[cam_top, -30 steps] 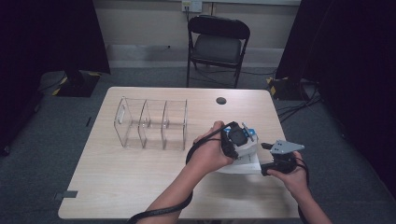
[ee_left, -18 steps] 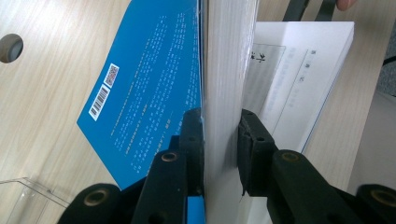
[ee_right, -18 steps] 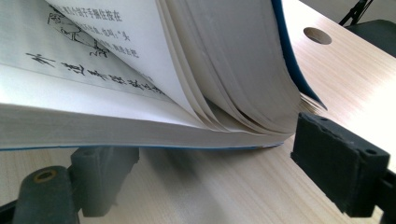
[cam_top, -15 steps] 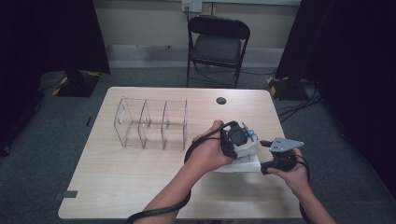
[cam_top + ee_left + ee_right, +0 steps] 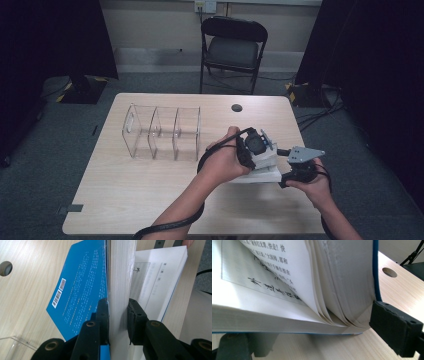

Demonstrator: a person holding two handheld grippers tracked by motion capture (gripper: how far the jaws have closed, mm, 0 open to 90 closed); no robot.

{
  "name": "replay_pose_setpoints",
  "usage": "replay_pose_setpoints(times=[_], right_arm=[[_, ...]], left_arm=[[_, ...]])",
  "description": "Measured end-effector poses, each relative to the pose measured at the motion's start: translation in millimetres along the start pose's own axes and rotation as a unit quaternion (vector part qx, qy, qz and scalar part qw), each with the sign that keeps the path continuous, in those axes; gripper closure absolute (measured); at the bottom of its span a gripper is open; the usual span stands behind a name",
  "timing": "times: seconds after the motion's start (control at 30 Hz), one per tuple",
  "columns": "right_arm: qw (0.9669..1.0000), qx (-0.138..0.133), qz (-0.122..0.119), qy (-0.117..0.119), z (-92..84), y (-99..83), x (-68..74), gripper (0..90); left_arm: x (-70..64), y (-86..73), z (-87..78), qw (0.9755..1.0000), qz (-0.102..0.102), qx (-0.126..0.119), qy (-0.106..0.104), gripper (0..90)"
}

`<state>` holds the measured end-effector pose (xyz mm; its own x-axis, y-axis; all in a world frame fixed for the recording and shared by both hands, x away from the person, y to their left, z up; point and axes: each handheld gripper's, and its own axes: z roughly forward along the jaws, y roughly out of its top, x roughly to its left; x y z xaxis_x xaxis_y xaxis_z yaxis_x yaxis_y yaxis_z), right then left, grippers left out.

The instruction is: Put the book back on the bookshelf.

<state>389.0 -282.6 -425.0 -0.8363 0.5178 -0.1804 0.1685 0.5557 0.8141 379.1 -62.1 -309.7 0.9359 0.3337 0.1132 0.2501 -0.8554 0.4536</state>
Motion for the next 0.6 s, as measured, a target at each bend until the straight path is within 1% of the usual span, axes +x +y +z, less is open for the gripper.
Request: replay_pose_setpoints(times=[0.13,0.2,0.23,0.43,0.5,0.53,0.6], right_arm=[[1.0,0.003,-0.006,0.002,-1.5,4.1,-1.2,11.6],[0.9999,0.004,-0.011,0.002,-2.4,6.6,-2.4,11.5],[0.9999,0.006,-0.01,0.003,-2.9,7.3,-2.4,11.5],[0.9999,-0.004,-0.014,0.0,-3.0,5.7,-2.8,10.8],[0.9999,-0.004,-0.015,-0.003,-3.6,5.7,-2.4,10.6],[0.9999,-0.003,-0.016,-0.004,-4.2,6.1,-2.0,10.6],[0.9999,-0.004,-0.015,-0.004,-5.7,6.8,-2.0,10.4]], left_arm=[[1.0,2.6,-2.8,1.0,-0.002,0.0,-0.001,74.2],[1.8,4.0,-4.4,1.0,0.003,0.003,-0.001,74.1],[1.8,4.3,-4.8,1.0,0.005,0.003,-0.001,74.1],[1.0,4.0,-4.6,1.0,0.003,0.0,-0.001,74.1],[0.3,4.5,-4.9,1.0,-0.001,-0.002,-0.002,74.1],[0.2,4.8,-5.2,1.0,0.004,-0.001,0.0,74.1],[0.0,6.3,-7.2,1.0,0.004,-0.002,-0.003,74.1]])
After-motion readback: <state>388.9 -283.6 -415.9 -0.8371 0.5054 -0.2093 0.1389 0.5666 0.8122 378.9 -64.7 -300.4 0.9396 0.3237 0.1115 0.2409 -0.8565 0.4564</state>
